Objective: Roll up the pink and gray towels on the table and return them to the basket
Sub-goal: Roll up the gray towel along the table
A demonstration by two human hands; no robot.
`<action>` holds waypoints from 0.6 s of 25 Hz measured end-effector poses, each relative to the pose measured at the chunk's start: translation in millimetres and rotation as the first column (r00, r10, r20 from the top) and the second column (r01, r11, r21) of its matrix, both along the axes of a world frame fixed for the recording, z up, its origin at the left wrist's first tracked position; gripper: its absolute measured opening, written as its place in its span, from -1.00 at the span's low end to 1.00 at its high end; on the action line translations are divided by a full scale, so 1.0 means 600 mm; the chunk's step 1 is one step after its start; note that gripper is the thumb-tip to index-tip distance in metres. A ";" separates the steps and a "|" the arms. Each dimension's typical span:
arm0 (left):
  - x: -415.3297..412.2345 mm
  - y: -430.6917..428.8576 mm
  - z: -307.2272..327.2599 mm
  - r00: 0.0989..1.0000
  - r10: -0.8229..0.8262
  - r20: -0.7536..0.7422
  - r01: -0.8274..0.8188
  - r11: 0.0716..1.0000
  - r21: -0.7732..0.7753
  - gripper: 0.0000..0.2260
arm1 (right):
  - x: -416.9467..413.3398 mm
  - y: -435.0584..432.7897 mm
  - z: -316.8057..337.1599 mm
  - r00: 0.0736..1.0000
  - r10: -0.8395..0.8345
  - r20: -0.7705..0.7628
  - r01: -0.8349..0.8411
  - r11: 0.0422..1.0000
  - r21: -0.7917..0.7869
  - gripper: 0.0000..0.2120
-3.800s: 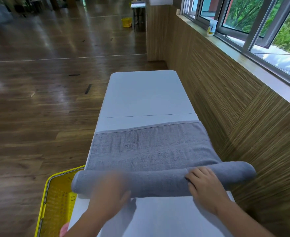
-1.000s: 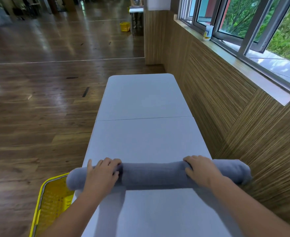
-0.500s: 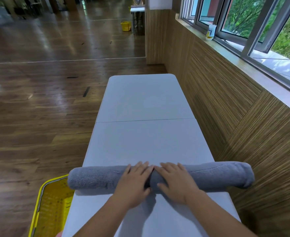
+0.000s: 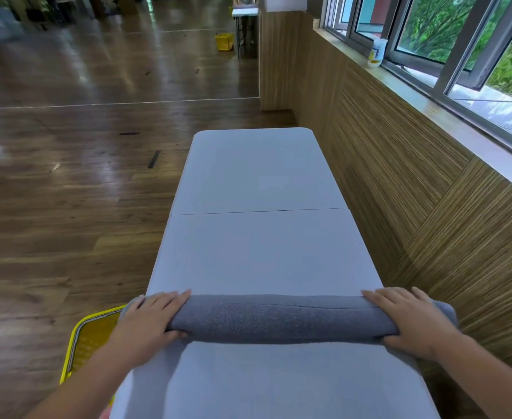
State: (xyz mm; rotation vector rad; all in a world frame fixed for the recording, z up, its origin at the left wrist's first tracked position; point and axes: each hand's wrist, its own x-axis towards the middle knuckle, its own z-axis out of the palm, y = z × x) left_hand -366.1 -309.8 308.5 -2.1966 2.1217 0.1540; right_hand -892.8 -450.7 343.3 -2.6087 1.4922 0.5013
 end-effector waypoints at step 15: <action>-0.214 -0.049 0.055 0.695 0.638 -0.332 -0.573 0.770 0.280 -0.37 | 0.184 0.024 -0.037 0.846 -0.414 0.336 0.361 0.909 0.210 -0.36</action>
